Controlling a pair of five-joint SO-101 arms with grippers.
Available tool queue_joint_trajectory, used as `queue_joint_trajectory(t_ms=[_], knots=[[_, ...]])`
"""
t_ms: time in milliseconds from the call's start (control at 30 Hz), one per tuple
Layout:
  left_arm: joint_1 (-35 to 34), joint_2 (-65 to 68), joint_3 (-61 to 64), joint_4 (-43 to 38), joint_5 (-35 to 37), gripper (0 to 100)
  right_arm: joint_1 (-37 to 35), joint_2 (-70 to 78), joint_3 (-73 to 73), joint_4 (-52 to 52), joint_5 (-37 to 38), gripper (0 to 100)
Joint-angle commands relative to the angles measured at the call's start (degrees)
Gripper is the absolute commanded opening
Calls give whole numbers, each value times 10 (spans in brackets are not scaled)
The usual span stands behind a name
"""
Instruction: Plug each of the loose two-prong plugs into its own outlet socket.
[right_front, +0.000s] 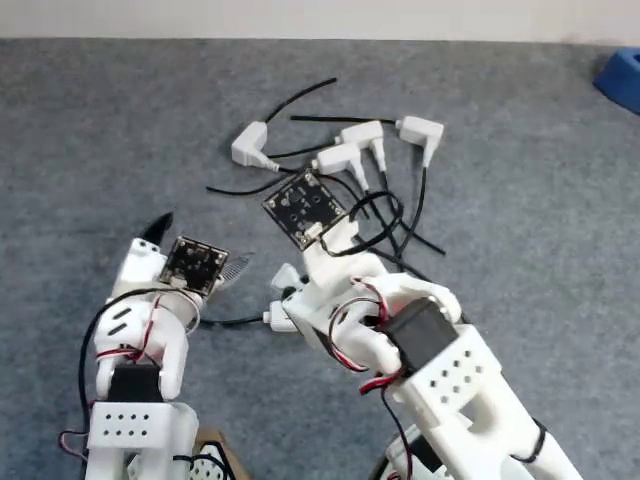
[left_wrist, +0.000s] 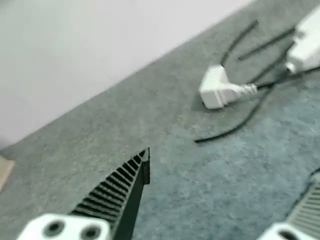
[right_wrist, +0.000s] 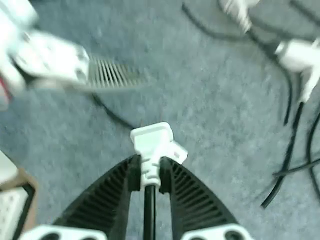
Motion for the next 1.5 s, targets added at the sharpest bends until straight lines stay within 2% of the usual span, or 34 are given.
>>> queue_joint_trajectory(t_ms=[0, 200, 400, 1067, 1133, 1267, 1467], knots=[[-12, -7, -34, -12, 8, 447, 5, -7, 47, -35, 3, 8], [5, -7, -51, -10, 57, 447, -1, -7, 95, -96, -18, 8], [25, -5, -42, -9, 71, 447, -58, -6, 34, -92, -33, 8], [111, -7, 29, 13, 76, 446, -44, -1, -3, -95, -35, 8], [97, -7, 23, 13, 76, 446, -43, -1, 0, -92, -35, 8], [22, -7, -11, 12, 73, 446, -15, 2, 7, -65, -25, 8], [-92, -7, -22, 13, 76, 446, 16, 81, 11, -9, 114, 8]])
